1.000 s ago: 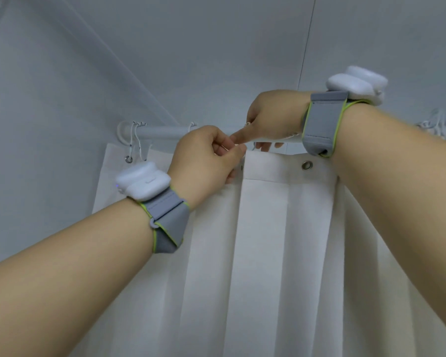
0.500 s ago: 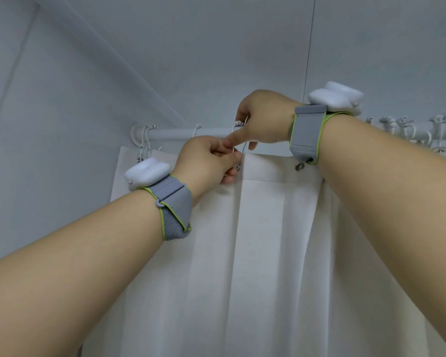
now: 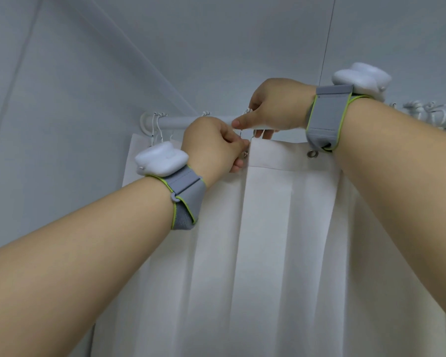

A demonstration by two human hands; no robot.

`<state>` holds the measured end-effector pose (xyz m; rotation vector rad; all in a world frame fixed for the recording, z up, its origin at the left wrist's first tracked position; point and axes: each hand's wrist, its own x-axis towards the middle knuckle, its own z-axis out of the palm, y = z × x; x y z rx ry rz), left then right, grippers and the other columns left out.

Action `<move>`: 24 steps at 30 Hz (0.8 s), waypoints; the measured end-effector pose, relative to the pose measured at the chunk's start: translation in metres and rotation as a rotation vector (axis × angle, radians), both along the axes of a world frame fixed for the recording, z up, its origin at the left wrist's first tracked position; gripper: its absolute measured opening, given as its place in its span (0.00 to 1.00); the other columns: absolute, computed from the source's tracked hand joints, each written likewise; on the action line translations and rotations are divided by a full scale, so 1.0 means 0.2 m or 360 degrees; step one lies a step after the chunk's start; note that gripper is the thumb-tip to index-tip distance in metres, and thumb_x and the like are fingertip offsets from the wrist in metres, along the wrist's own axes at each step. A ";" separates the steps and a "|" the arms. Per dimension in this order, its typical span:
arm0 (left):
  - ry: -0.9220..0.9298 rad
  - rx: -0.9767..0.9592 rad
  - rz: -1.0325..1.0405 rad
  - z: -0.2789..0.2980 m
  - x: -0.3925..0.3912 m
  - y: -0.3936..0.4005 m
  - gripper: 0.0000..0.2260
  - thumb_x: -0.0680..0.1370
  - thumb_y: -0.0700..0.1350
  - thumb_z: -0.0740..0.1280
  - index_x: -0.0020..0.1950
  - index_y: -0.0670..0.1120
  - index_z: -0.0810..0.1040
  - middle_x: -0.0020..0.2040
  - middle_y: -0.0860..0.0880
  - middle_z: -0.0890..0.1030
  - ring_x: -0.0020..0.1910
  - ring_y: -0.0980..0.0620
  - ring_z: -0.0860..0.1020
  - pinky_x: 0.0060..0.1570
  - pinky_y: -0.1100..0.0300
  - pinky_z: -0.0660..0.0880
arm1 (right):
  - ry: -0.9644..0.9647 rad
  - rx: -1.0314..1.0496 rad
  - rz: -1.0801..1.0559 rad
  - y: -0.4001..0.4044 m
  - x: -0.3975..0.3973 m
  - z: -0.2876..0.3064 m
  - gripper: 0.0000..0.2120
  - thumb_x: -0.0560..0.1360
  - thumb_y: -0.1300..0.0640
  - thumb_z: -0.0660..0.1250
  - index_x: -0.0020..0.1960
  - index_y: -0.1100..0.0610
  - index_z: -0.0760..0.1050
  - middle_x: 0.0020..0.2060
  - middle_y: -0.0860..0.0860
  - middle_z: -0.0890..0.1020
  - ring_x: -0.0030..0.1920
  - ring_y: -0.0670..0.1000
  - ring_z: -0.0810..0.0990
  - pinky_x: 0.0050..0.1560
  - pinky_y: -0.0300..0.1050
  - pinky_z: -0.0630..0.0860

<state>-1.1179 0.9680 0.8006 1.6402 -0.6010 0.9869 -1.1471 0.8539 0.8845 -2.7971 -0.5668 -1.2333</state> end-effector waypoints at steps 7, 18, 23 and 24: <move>-0.0043 -0.0033 -0.0052 -0.03 0.00 -0.03 0.07 0.76 0.36 0.67 0.44 0.31 0.80 0.37 0.36 0.83 0.36 0.42 0.82 0.46 0.46 0.81 | 0.0023 -0.0051 -0.0025 -0.02 -0.01 0.01 0.19 0.73 0.44 0.69 0.49 0.61 0.81 0.39 0.48 0.85 0.39 0.47 0.85 0.46 0.42 0.78; 0.0073 -0.0418 -0.0421 -0.04 0.10 -0.04 0.09 0.75 0.42 0.71 0.36 0.40 0.79 0.27 0.48 0.78 0.22 0.57 0.74 0.33 0.64 0.78 | 0.0017 -0.0077 -0.0017 0.00 0.02 0.00 0.15 0.76 0.47 0.67 0.45 0.60 0.78 0.40 0.51 0.84 0.37 0.50 0.82 0.39 0.37 0.72; 0.0024 -0.0466 -0.0329 -0.05 0.12 -0.07 0.11 0.75 0.42 0.70 0.33 0.42 0.78 0.23 0.52 0.78 0.22 0.58 0.75 0.34 0.64 0.77 | -0.0094 -0.0154 -0.0149 0.03 0.02 -0.01 0.16 0.75 0.48 0.67 0.36 0.58 0.71 0.37 0.54 0.78 0.39 0.54 0.77 0.40 0.43 0.71; 0.0017 -0.0469 -0.0311 -0.05 0.12 -0.08 0.12 0.75 0.42 0.70 0.33 0.42 0.78 0.23 0.52 0.78 0.22 0.58 0.75 0.34 0.64 0.77 | -0.0125 -0.0173 -0.0183 0.03 0.02 -0.02 0.18 0.76 0.48 0.67 0.34 0.58 0.69 0.37 0.54 0.76 0.40 0.55 0.75 0.37 0.43 0.68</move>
